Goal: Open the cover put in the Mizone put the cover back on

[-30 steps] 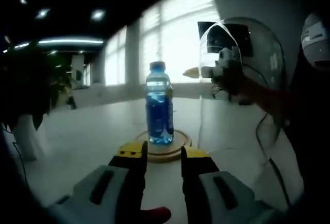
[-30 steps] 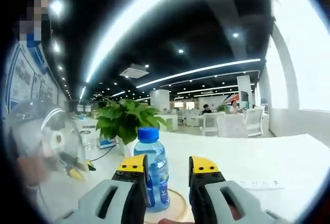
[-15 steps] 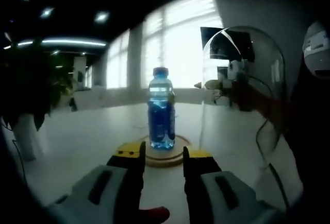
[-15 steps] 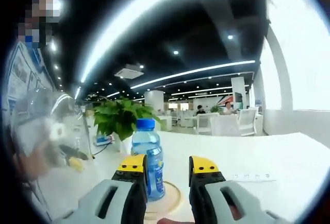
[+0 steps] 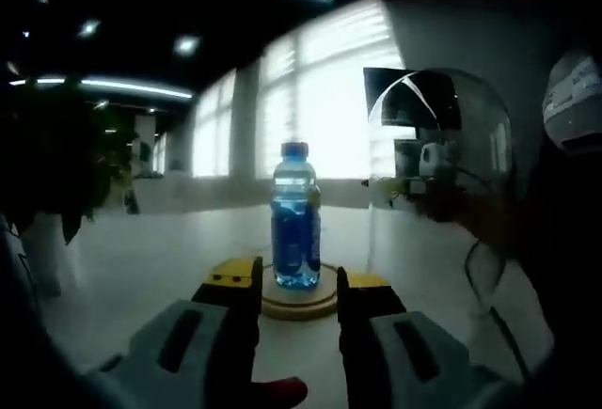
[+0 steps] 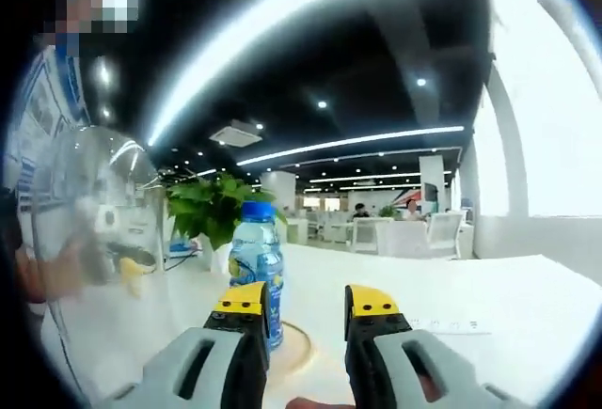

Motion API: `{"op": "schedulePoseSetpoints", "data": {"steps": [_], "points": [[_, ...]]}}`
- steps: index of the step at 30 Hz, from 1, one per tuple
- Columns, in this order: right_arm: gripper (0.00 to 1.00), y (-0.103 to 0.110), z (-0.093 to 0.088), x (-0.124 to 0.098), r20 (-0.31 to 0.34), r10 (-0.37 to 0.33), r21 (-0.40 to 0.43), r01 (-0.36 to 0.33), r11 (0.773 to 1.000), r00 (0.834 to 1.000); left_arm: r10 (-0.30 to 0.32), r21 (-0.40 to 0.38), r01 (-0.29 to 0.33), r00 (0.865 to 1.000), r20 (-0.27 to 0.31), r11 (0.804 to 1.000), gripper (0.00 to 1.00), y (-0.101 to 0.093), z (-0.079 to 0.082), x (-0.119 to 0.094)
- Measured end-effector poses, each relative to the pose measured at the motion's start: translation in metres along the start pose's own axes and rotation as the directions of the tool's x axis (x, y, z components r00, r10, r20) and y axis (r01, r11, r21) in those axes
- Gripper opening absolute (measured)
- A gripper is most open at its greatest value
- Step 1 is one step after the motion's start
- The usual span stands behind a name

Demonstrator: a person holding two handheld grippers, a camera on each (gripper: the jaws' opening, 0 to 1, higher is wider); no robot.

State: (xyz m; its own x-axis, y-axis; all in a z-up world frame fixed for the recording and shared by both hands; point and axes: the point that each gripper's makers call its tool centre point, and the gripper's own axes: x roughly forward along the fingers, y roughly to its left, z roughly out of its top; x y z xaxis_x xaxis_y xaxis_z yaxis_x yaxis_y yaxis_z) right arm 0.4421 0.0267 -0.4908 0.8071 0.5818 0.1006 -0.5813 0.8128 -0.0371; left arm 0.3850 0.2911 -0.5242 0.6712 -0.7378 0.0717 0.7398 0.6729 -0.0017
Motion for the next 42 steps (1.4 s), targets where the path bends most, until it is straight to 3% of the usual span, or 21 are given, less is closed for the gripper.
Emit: {"op": "schedulePoseSetpoints", "data": {"steps": [5, 10, 14, 22, 28, 32, 42], "points": [[0.24, -0.006, -0.011, -0.004, -0.002, -0.005, 0.035, 0.005, 0.999, 1.0, 0.011, -0.039, -0.01, 1.0, 0.013, 0.999, 0.24, 0.007, -0.002, 0.002], [0.24, -0.009, -0.022, -0.009, -0.009, -0.005, 0.06, 0.005, 0.998, 1.0, 0.023, -0.027, -0.023, 1.0, -0.017, 0.999, 0.24, 0.009, -0.009, 0.002], [0.24, -0.012, -0.03, -0.012, -0.011, -0.007, 0.097, 0.008, 0.995, 1.0, 0.032, -0.027, -0.032, 0.999, -0.009, 0.999, 0.24, 0.012, -0.007, 0.001], [0.24, -0.013, -0.03, -0.013, -0.014, -0.017, 0.078, 0.018, 0.997, 1.0, 0.055, -0.028, -0.054, 0.998, 0.02, 0.998, 0.25, 0.015, 0.001, -0.001], [0.24, -0.006, -0.041, -0.01, -0.054, 0.0, -0.006, 0.0, 1.0, 0.999, 0.075, -0.05, -0.073, 0.996, 0.043, 0.996, 0.24, 0.022, 0.004, -0.001], [0.24, -0.006, -0.049, -0.006, -0.055, 0.01, 0.043, -0.008, 0.999, 0.998, 0.073, -0.049, -0.071, 0.997, 0.036, 0.996, 0.24, 0.02, 0.0, 0.002], [0.24, 0.0, -0.056, -0.002, -0.07, 0.023, 0.047, -0.019, 0.999, 0.997, 0.054, -0.068, -0.05, 0.997, 0.063, 0.996, 0.24, 0.016, 0.003, 0.005]]}}
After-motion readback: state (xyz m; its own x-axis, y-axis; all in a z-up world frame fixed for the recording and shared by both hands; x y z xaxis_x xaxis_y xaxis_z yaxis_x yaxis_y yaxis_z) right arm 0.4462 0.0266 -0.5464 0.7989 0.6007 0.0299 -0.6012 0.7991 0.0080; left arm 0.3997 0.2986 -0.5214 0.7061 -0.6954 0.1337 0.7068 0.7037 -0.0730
